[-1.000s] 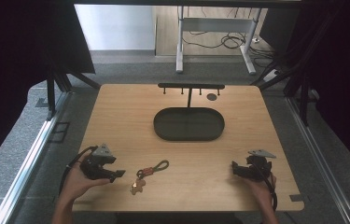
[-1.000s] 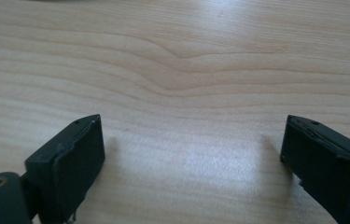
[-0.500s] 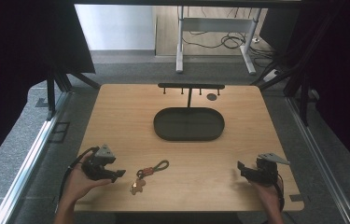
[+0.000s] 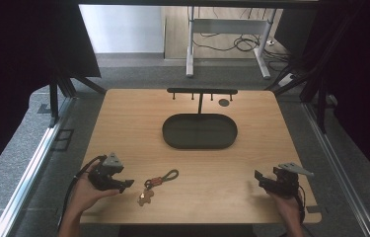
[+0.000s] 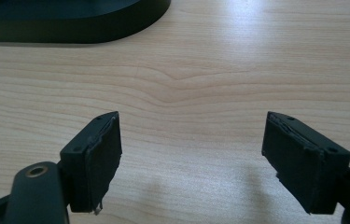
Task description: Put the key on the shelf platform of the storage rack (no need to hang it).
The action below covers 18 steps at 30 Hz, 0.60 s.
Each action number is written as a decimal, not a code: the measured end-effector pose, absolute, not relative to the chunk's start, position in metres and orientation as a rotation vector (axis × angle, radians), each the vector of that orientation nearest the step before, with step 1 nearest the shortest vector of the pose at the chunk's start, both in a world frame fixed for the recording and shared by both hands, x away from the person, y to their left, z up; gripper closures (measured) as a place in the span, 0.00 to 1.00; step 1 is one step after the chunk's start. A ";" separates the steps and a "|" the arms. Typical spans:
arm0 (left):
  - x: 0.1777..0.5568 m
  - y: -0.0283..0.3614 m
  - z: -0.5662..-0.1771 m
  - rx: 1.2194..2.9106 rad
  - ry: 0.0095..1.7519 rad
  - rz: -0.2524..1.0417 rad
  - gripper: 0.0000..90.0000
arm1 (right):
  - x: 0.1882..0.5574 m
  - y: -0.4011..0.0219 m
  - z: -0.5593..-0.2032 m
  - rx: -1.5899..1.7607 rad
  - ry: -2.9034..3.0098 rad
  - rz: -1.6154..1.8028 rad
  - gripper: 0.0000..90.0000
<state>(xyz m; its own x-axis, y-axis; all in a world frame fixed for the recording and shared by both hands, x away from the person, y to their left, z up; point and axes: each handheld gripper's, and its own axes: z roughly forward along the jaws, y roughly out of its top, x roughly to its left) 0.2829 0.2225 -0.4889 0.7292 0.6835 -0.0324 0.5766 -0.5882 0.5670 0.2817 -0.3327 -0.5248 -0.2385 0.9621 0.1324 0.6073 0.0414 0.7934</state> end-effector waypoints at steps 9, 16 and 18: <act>0.282 0.226 -0.486 2.365 0.957 0.258 0.37 | 0.280 -0.335 -0.524 1.548 1.913 1.068 0.27; 0.284 0.223 -0.476 2.392 0.932 0.273 0.37 | 0.278 -0.335 -0.523 1.533 1.917 1.071 0.27; 0.284 0.222 -0.469 2.401 0.921 0.282 0.37 | 0.277 -0.336 -0.523 1.535 1.915 1.070 0.27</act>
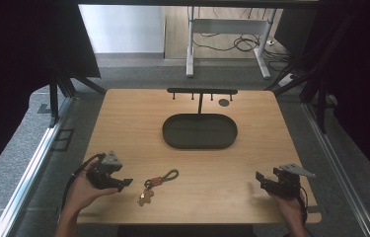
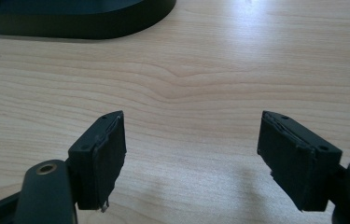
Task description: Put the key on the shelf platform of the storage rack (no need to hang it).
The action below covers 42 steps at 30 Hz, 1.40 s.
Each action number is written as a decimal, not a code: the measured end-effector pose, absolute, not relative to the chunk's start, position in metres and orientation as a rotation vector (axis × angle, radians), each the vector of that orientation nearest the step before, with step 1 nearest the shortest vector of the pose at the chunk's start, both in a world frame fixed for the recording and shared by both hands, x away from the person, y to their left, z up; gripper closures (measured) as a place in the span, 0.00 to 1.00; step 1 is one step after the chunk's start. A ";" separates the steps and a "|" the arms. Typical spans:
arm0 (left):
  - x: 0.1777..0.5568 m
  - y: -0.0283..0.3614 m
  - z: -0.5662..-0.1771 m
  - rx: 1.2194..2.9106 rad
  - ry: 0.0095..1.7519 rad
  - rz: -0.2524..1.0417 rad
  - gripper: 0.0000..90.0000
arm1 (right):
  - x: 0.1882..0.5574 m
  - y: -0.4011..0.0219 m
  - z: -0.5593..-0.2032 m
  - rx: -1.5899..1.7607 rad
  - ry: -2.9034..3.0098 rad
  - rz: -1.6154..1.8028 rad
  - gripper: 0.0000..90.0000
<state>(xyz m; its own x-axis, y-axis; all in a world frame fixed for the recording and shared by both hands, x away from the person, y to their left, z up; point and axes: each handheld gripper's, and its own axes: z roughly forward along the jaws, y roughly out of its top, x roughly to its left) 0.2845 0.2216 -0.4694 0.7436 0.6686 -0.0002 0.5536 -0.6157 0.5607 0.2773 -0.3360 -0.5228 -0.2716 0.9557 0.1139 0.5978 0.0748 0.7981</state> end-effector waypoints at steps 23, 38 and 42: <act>0.295 0.184 -0.425 2.467 0.780 0.273 0.36 | 0.276 -0.335 -0.523 1.532 1.930 1.071 0.28; 0.304 0.159 -0.429 2.531 0.720 0.229 0.39 | 0.274 -0.332 -0.522 1.513 1.938 1.080 0.28; 0.308 0.151 -0.433 2.570 0.701 0.221 0.39 | 0.275 -0.332 -0.522 1.512 1.942 1.080 0.28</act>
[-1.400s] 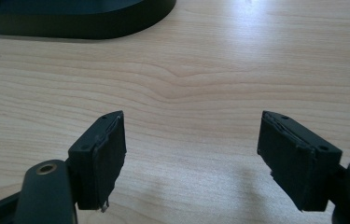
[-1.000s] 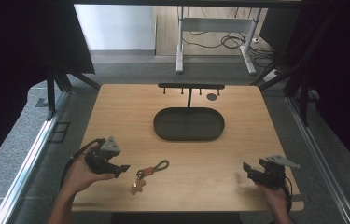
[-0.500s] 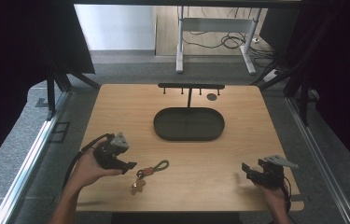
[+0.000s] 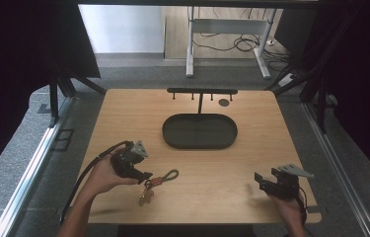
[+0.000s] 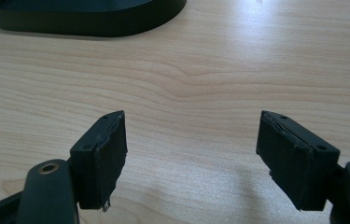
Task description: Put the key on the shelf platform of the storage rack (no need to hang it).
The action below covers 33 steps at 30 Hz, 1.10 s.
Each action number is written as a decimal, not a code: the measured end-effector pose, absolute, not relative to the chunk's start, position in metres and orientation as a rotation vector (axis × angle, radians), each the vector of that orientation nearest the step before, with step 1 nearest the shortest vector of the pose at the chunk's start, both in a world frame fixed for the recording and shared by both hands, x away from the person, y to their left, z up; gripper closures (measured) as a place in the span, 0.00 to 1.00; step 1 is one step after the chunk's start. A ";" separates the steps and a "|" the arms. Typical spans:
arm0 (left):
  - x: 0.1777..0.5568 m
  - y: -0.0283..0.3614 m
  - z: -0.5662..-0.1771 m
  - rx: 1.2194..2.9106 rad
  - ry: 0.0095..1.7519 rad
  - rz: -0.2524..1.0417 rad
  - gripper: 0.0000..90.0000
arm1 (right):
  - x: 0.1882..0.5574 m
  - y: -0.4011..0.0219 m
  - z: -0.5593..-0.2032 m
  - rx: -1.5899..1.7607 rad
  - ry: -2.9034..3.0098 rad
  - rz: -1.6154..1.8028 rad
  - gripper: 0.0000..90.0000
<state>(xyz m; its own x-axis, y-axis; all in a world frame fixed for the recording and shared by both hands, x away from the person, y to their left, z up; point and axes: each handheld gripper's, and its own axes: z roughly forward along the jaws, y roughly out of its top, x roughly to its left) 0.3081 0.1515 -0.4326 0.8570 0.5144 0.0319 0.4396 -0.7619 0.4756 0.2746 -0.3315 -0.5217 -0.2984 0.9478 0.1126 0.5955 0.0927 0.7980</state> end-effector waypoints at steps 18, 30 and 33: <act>0.314 0.124 -0.461 2.696 0.649 0.172 0.47 | 0.274 -0.328 -0.523 1.513 1.967 1.088 0.28; 0.318 0.109 -0.482 2.779 0.593 0.148 0.57 | 0.274 -0.328 -0.524 1.511 1.971 1.083 0.28; 0.319 0.106 -0.486 2.809 0.574 0.133 0.58 | 0.274 -0.328 -0.524 1.511 1.971 1.082 0.28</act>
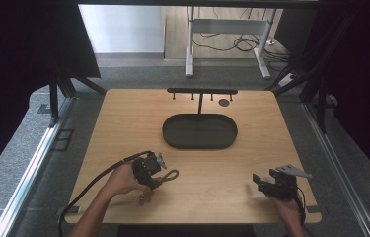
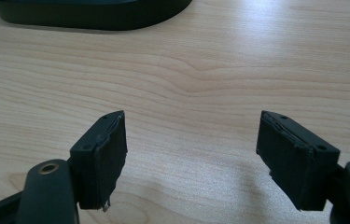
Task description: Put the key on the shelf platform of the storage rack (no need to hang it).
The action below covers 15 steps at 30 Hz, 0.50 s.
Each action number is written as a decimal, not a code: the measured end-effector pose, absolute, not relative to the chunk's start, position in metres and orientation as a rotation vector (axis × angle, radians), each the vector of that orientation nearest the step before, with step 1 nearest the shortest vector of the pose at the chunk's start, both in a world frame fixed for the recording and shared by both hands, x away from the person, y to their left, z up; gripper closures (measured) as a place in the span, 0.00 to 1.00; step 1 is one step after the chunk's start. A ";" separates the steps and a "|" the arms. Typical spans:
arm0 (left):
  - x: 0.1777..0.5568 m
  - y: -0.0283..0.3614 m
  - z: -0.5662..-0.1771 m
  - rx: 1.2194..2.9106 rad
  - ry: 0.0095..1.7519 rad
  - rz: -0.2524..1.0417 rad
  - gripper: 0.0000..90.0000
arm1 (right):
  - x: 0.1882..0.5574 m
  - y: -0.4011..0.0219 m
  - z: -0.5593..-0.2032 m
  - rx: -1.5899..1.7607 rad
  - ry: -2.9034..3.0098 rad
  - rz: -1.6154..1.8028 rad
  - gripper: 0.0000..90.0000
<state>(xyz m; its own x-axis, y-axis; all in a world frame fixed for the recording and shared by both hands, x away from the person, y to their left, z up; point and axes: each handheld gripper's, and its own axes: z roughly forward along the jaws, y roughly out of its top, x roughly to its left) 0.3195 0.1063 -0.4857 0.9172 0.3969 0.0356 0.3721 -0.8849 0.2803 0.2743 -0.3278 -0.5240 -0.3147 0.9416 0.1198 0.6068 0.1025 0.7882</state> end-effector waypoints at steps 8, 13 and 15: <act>0.322 0.102 -0.494 2.843 0.569 0.111 0.62 | 0.274 -0.327 -0.524 1.508 1.970 1.082 0.28; 0.325 0.101 -0.500 2.857 0.576 0.100 0.65 | 0.274 -0.327 -0.523 1.500 1.968 1.079 0.28; 0.325 0.100 -0.500 2.861 0.575 0.094 0.65 | 0.274 -0.327 -0.523 1.498 1.966 1.080 0.28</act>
